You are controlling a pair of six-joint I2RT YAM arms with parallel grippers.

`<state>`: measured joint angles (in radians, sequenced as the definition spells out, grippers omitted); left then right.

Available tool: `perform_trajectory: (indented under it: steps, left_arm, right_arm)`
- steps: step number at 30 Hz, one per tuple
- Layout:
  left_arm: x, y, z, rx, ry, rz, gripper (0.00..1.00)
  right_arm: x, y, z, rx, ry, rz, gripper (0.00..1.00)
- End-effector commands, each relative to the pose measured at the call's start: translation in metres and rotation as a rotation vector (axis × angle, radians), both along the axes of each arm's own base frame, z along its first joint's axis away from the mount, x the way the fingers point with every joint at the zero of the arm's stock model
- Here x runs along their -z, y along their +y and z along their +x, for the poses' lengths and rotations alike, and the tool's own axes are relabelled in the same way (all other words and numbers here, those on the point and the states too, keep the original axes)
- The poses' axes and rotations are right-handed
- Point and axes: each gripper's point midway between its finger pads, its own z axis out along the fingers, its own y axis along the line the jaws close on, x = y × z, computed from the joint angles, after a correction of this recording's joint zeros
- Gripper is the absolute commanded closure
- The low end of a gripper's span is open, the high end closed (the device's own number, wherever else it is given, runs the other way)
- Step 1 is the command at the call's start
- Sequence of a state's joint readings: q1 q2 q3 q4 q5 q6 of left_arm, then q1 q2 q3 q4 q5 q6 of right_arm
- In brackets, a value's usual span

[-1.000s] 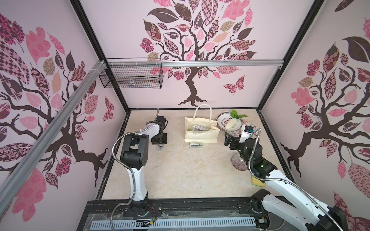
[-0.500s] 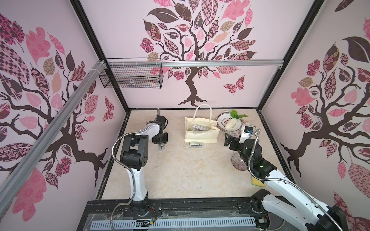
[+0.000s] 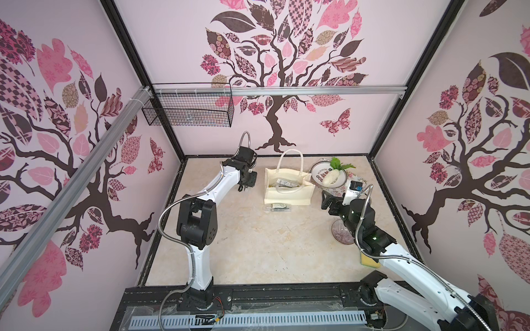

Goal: Put the compass set into the canvas bag
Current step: Pick up the compass set at the center of the board, then place the compass set in the canvas bag.

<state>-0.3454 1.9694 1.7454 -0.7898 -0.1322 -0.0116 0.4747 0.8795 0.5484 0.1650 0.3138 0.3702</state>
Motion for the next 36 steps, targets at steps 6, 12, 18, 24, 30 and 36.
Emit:
perform_trajectory:
  steps: [6, 12, 18, 24, 30, 36]
  left_arm:
    - [-0.097, -0.032, 0.006, 0.136, -0.28, 0.029, 0.61]
    - [-0.118, -0.079, -0.007, 0.312, -0.417, 0.085, 0.61]
    - [-0.104, -0.127, -0.017, 0.51, -0.455, 0.167, 0.61]
    - [-0.071, -0.158, -0.017, 0.65, -0.414, 0.188, 0.61]
    - [-0.033, -0.174, -0.025, 0.807, -0.338, 0.234, 0.61]
    - [-0.003, -0.176, -0.024, 0.859, -0.257, 0.287, 0.61]
  right_arm:
    - [-0.002, -0.002, 0.001, 0.011, -0.016, -0.002, 0.0]
    - [-0.002, -0.002, 0.001, 0.01, -0.016, -0.002, 0.0]
    - [-0.003, -0.003, 0.0, 0.011, -0.017, -0.003, 0.0]
    - [-0.004, -0.004, -0.001, 0.015, -0.019, -0.006, 0.0]
    - [-0.004, -0.006, -0.002, 0.02, -0.02, -0.012, 0.0]
    - [-0.003, -0.007, -0.002, 0.026, -0.019, -0.015, 0.0]
